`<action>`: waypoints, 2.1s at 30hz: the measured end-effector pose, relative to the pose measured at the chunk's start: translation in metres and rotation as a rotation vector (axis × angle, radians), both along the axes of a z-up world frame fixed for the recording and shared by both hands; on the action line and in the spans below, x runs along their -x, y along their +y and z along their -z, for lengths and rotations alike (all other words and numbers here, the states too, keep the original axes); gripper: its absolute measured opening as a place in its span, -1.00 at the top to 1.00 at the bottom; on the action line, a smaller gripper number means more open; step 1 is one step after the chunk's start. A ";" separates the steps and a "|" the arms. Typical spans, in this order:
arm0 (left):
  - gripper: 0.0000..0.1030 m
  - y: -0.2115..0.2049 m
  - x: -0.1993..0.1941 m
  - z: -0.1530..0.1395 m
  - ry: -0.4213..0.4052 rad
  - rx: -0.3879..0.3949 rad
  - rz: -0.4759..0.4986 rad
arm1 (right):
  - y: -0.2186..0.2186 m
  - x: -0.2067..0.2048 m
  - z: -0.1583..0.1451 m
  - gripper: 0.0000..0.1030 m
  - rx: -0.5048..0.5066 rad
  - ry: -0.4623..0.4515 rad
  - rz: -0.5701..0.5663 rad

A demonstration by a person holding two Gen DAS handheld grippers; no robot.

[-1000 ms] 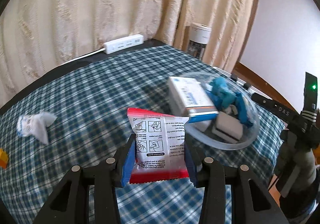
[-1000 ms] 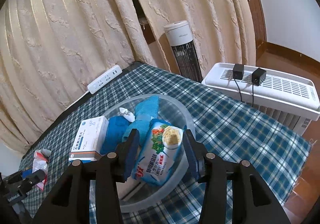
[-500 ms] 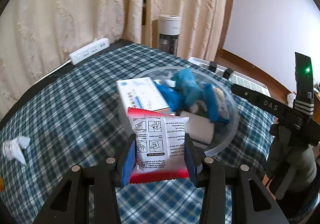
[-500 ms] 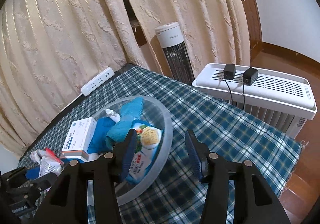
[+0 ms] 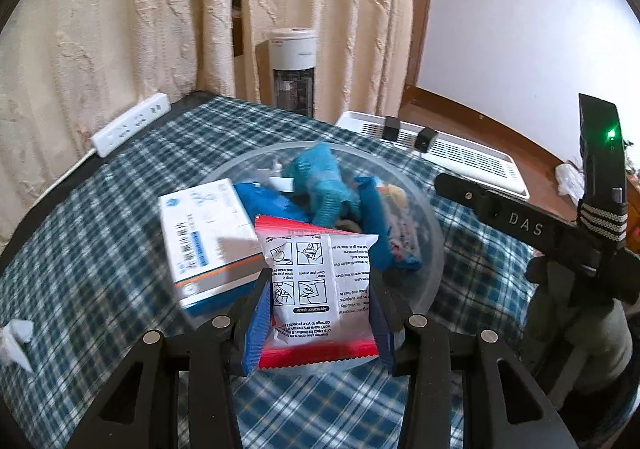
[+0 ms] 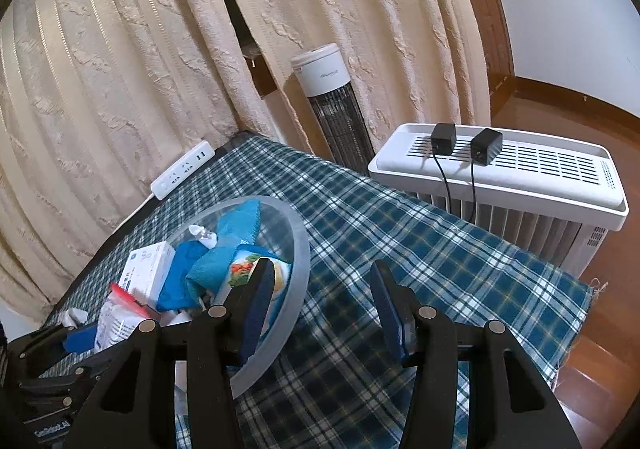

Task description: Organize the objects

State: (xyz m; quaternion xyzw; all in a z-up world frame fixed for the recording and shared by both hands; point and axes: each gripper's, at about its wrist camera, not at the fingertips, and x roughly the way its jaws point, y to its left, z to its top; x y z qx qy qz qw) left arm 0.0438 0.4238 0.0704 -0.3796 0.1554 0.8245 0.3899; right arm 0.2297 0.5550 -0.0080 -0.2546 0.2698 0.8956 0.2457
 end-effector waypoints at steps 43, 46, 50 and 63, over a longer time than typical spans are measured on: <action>-0.82 -0.031 0.005 0.002 0.023 -0.035 -0.044 | -0.023 0.002 -0.003 -0.03 0.012 -0.004 -0.012; -0.86 -0.041 0.005 0.000 0.029 -0.041 -0.059 | -0.030 0.003 -0.007 -0.08 0.005 0.004 -0.019; -0.92 -0.055 0.003 -0.003 0.047 -0.043 -0.084 | -0.039 0.005 -0.012 -0.16 -0.002 0.014 -0.027; -0.95 -0.113 0.014 -0.003 0.065 -0.040 -0.213 | -0.075 0.024 -0.027 -0.17 -0.010 0.044 -0.111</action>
